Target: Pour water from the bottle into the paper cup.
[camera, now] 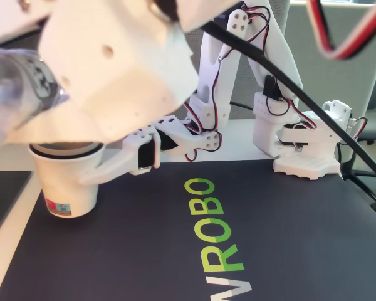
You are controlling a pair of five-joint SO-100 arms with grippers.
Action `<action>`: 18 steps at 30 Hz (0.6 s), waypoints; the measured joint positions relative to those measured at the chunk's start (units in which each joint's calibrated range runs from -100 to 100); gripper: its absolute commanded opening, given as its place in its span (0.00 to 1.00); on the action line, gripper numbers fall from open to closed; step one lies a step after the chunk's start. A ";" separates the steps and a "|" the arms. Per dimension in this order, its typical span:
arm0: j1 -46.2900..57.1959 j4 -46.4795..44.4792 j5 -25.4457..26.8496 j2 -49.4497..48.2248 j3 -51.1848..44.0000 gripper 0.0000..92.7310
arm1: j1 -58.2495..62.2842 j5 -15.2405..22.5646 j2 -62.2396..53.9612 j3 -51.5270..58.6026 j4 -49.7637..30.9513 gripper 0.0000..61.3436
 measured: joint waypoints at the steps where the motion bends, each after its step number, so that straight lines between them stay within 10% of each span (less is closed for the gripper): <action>1: 0.00 0.00 0.00 0.00 0.00 0.00 | -0.30 0.00 -0.09 1.08 -0.97 0.00; 18: 0.00 0.00 -3.03 0.00 0.00 0.00 | -2.00 -1.17 -3.83 2.97 0.08 0.00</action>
